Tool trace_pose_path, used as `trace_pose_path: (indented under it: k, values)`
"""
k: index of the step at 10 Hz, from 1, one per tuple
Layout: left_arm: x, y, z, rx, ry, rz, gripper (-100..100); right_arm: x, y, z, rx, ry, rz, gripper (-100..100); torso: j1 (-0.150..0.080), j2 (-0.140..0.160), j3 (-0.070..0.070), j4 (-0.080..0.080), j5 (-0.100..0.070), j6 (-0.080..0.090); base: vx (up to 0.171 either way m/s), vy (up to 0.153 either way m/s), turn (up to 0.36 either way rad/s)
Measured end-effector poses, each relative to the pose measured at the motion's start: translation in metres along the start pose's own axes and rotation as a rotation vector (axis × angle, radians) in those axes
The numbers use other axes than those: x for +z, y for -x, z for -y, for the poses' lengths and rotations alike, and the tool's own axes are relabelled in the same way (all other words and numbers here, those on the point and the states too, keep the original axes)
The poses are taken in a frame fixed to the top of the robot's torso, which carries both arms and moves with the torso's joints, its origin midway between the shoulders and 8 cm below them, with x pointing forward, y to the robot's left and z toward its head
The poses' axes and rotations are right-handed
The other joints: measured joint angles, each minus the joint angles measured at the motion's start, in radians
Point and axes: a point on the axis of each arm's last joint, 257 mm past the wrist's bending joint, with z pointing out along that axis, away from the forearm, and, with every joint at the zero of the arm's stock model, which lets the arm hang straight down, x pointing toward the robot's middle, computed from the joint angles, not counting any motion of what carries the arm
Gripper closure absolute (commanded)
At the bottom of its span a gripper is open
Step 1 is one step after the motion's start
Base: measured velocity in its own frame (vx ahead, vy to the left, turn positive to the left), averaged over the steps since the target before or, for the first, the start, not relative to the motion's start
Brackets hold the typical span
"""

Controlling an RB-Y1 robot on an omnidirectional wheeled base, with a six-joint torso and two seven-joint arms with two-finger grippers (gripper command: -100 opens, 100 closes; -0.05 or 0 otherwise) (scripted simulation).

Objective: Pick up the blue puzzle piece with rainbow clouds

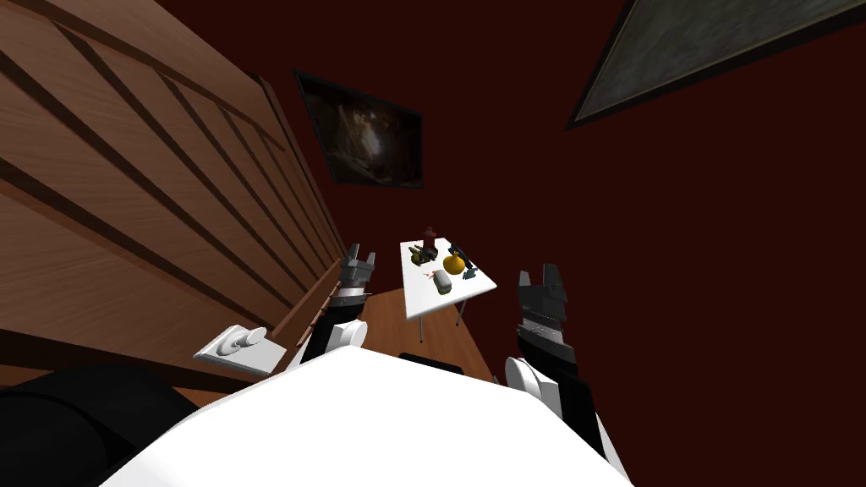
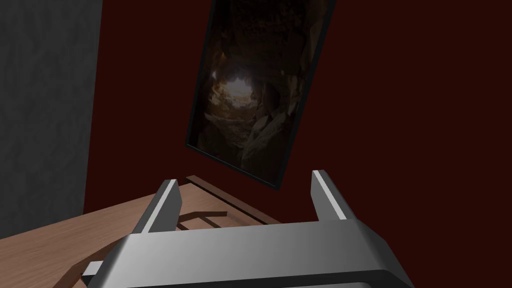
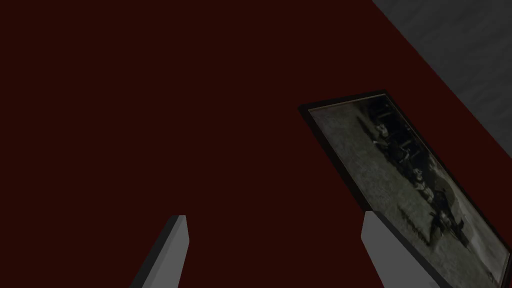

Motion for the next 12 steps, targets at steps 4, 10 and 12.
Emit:
trace_pose_path:
  k: [4,10,12]
  values:
    - [0.0,0.0,0.0,0.0,0.0,0.0,0,-0.002,-0.024,0.006,-0.073,0.024,-0.105,-100,0.004,0.009,0.005,0.002,0.001,0.0,-0.135,0.063,-0.058]
    - [0.0,0.0,0.0,0.0,0.0,0.0,0,-0.006,-0.057,0.016,-0.172,0.065,-0.239,-100,0.004,0.006,0.004,0.001,0.001,0.0,-0.1,0.049,-0.026]
    - [0.0,0.0,0.0,0.0,0.0,0.0,0,-0.008,-0.069,0.022,-0.208,0.081,-0.291,-100,0.003,0.008,0.005,0.002,0.001,0.0,-0.123,0.044,-0.021]
